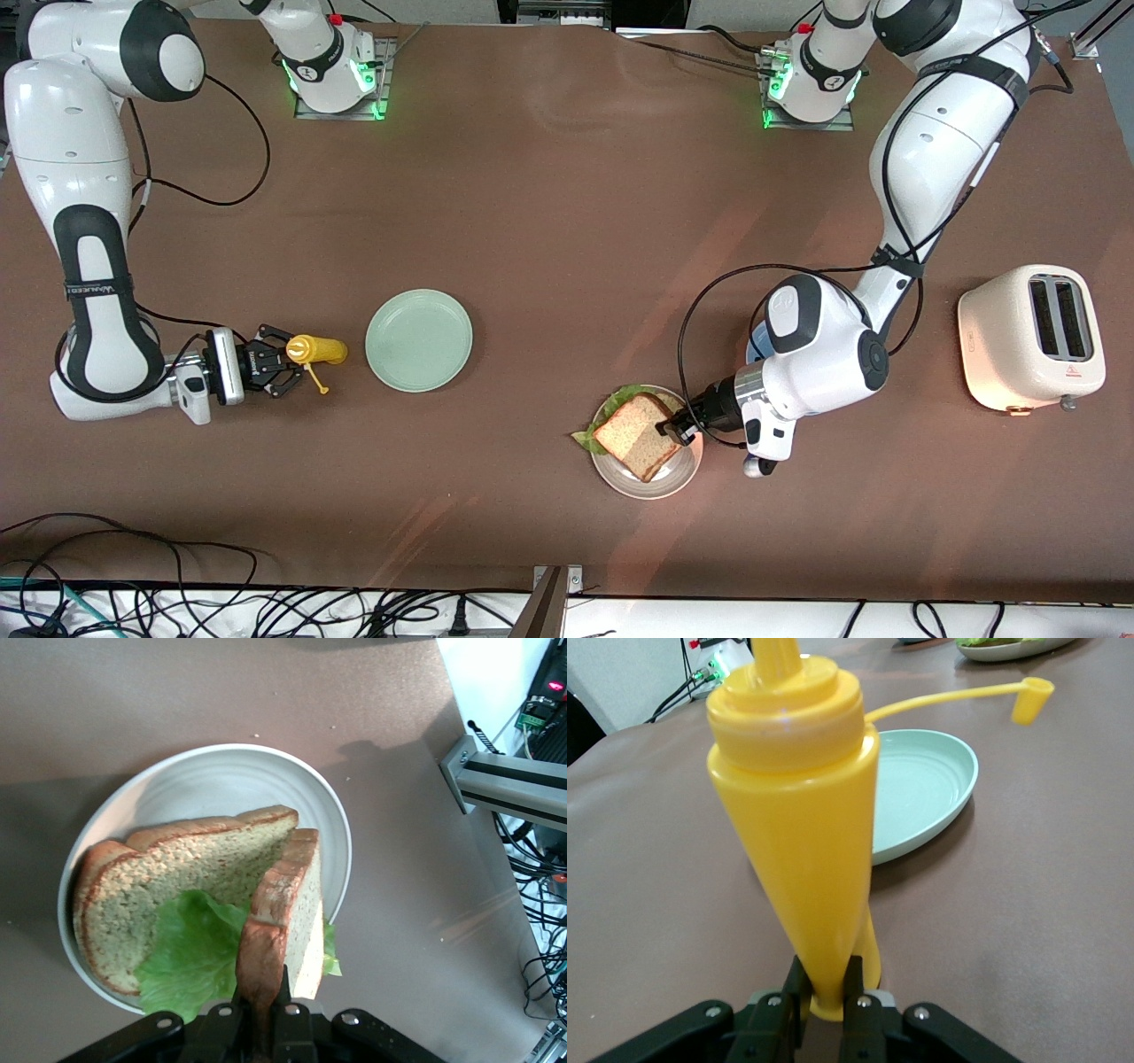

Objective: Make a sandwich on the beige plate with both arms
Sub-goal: 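Lower the toast onto the lettuce while the right gripper releases the bottle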

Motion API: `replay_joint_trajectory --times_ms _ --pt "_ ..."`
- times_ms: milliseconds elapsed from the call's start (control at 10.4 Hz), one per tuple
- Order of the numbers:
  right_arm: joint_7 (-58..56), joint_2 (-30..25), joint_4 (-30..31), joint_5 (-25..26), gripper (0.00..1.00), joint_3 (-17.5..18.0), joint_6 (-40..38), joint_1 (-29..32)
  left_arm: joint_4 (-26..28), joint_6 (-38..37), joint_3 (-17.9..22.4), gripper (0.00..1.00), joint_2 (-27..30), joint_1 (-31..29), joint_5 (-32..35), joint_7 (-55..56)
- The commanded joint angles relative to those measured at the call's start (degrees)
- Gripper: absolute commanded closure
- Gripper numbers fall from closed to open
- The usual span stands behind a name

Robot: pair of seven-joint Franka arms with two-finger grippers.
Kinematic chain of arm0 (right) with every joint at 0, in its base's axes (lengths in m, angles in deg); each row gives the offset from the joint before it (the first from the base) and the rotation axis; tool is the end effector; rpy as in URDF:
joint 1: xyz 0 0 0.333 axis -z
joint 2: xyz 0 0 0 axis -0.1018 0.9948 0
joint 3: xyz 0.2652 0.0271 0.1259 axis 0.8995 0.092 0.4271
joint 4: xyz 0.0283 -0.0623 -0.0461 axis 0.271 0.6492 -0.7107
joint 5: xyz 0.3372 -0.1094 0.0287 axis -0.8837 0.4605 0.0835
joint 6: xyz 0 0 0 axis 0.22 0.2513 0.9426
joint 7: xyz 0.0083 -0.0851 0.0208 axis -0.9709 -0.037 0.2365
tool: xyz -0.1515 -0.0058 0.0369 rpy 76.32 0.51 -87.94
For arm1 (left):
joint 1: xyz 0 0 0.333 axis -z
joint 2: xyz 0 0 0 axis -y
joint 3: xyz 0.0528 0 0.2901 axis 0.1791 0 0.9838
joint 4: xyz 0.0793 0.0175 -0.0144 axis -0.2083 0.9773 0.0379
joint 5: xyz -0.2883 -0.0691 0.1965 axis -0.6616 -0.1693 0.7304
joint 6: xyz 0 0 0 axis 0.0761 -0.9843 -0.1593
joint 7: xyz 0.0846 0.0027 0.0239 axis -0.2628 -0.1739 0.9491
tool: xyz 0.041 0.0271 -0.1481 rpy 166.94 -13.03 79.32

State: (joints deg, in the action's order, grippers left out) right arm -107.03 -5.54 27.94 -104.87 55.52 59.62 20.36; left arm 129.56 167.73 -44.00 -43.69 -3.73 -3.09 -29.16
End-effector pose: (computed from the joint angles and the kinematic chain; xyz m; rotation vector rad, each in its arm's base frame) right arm 0.6102 -0.0181 0.1072 -1.4826 -1.5820 -0.4915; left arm 0.6862 -0.2659 0.2149 2.3318 0.9027 -0.1463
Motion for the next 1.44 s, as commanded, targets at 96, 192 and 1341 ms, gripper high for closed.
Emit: replay_joint_trajectory --times_ms 96,192,1341 --pt "-1.00 1.73 -0.86 -2.16 0.42 1.04 -0.66 1.83 -0.07 -2.39 1.45 0.38 -0.05 0.74 -0.67 -0.71" --pt "-4.57 1.82 -0.86 -3.29 0.00 0.95 -0.31 1.92 -0.07 -2.83 1.45 0.21 0.04 0.65 -0.67 -0.71" --pt "18.01 -22.66 10.18 11.71 0.00 -8.52 7.60 -2.54 -1.38 -31.55 2.42 0.00 11.09 -9.00 16.80 -9.39"
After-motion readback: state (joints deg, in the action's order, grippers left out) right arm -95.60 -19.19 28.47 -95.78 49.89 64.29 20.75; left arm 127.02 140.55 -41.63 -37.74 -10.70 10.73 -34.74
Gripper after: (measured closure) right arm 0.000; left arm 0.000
